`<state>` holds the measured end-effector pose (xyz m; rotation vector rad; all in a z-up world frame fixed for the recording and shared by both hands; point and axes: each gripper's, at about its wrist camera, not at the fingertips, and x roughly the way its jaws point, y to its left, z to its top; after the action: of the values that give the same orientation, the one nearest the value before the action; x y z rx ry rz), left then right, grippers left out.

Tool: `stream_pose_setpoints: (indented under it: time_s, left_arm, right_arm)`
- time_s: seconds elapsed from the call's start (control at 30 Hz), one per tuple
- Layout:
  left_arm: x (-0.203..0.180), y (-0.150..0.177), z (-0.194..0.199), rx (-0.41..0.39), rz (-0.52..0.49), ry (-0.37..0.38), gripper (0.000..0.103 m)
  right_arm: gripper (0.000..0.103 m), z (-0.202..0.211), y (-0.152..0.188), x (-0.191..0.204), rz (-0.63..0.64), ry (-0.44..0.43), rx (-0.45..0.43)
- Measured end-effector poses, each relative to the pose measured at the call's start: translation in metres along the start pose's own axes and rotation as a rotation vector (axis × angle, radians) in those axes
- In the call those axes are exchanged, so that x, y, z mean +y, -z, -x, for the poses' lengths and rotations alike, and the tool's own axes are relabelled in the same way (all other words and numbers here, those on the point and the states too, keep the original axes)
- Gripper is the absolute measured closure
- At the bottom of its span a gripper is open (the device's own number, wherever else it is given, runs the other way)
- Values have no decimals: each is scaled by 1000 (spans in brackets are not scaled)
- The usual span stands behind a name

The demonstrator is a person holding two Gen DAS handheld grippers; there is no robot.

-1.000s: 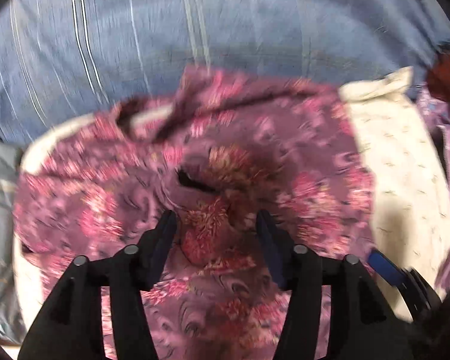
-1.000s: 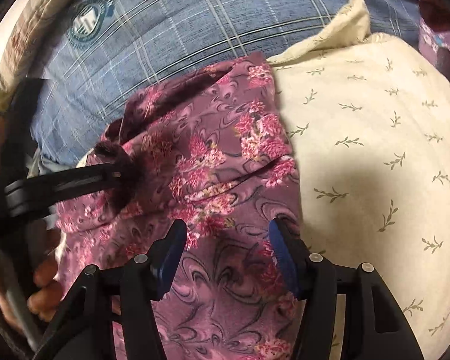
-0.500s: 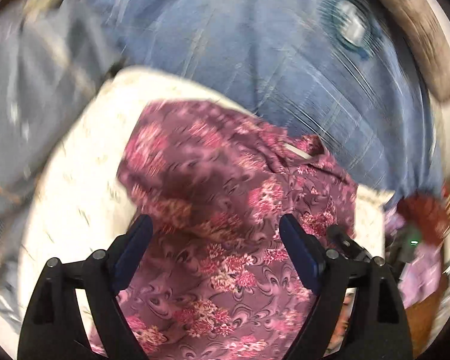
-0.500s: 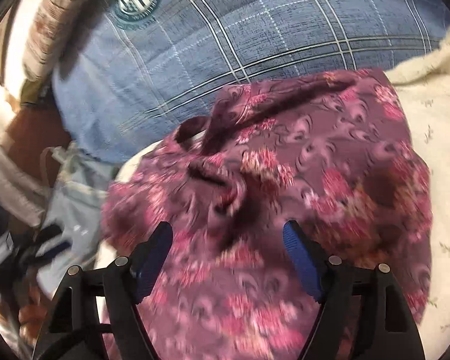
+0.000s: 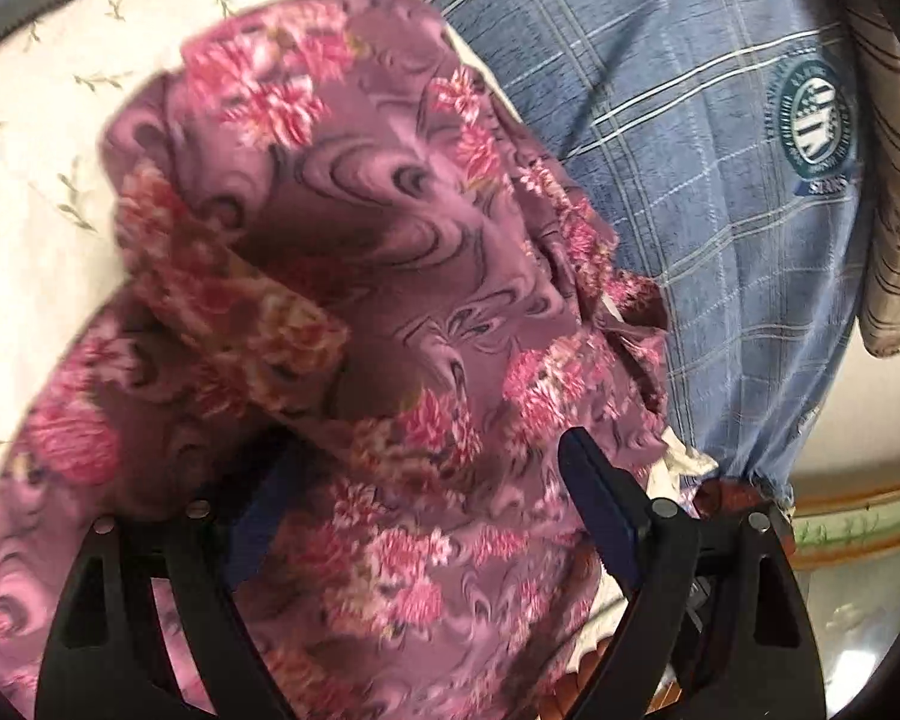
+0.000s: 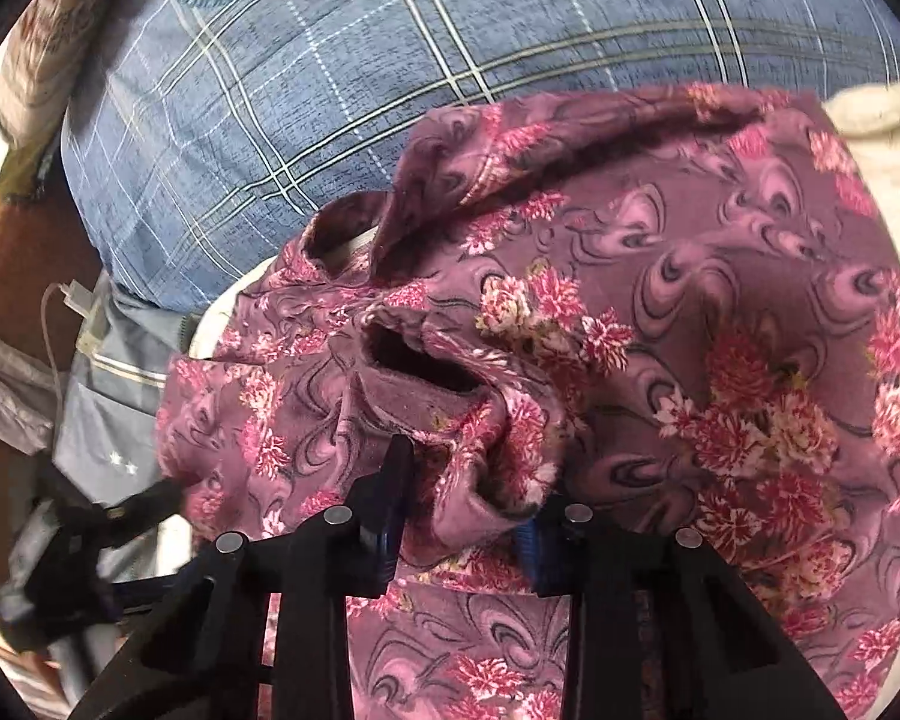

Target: Fold small clothes

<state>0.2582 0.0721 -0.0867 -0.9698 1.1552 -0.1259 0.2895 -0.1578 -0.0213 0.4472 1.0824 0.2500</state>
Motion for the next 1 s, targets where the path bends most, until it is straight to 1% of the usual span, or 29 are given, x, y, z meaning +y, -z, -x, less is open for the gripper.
stream_pose_setpoints:
  time_s: [0.07, 0.1, 0.13, 0.17, 0.2, 0.23, 0.27, 0.3, 0.33, 0.4, 0.43, 0.5, 0.57, 0.63, 0.67, 0.73, 0.77, 0.8, 0.83, 0.87, 0.9, 0.93, 0.97, 1.0]
  left_arm:
    - [-3, -3, 0, -38, 2, -3, 20]
    - [-3, -7, 2, -62, 15, 1, 28]
    - [-2, -9, 4, -74, 22, 1, 48]
    - [-2, -13, 6, -78, 21, -6, 62]
    - [-2, -17, 7, -66, 13, -25, 90]
    - [-2, -19, 7, -52, 15, -28, 96]
    - [-3, -20, 9, -50, 25, -14, 97]
    - [-5, -21, 16, -66, 32, 6, 98]
    - [-11, -21, 23, -83, 15, 13, 99]
    - [-32, -22, 40, -125, -39, 8, 99]
    - [-42, -21, 48, -139, -62, 20, 99]
    - [-71, -17, 62, -171, -136, 36, 99]
    - [-95, -11, 63, -179, -194, 57, 98]
    - [-114, -2, 51, -176, -256, 50, 98]
    - [-119, 3, 36, -154, -283, 32, 98]
    - [-115, 9, 4, -80, -282, 11, 97]
    - [-109, 12, -14, -32, -271, 6, 97]
    - [-97, 15, -37, 33, -247, -15, 97]
    - [-86, 18, -52, 73, -224, -28, 97]
    - [-75, 19, -64, 106, -195, -41, 97]
    - [-59, 21, -71, 128, -155, -25, 97]
    - [-51, 22, -70, 125, -133, 15, 96]
    - [-45, 21, -65, 129, -117, 48, 95]
    - [-41, 22, -56, 148, -107, 70, 95]
  right_arm:
    - [73, 0, 0, -4, -19, -17, 4]
    - [75, 1, -1, -6, -25, -26, 5]
    - [78, 2, -1, -8, -29, -34, 3]
    - [83, 4, -2, -10, -36, -48, 2]
    - [87, 6, -3, -11, -42, -60, 0]
    - [91, 9, -4, -12, -49, -65, -7]
    - [92, 13, -5, -13, -57, -67, -15]
    - [93, 18, -5, -15, -63, -80, -20]
    - [94, 21, -6, -14, -70, -96, -27]
    - [95, 33, -11, -14, -75, -114, -41]
    - [95, 40, -15, -13, -82, -127, -45]
    - [95, 63, -23, -14, -90, -154, -86]
    - [95, 95, -32, -20, -99, -180, -159]
    - [95, 112, -33, -30, -98, -168, -195]
    - [95, 117, -32, -41, -95, -138, -204]
    - [95, 111, -24, -66, -120, -71, -195]
    - [95, 105, -20, -80, -139, -43, -184]
    - [95, 97, -15, -96, -164, -10, -173]
    - [95, 88, -9, -116, -206, 8, -159]
    - [95, 80, -4, -131, -243, 5, -148]
    - [96, 75, 1, -141, -271, 0, -140]
    - [98, 69, 6, -151, -297, -23, -134]
    - [98, 69, 9, -154, -297, -40, -146]
    - [96, 72, 10, -152, -281, -37, -154]
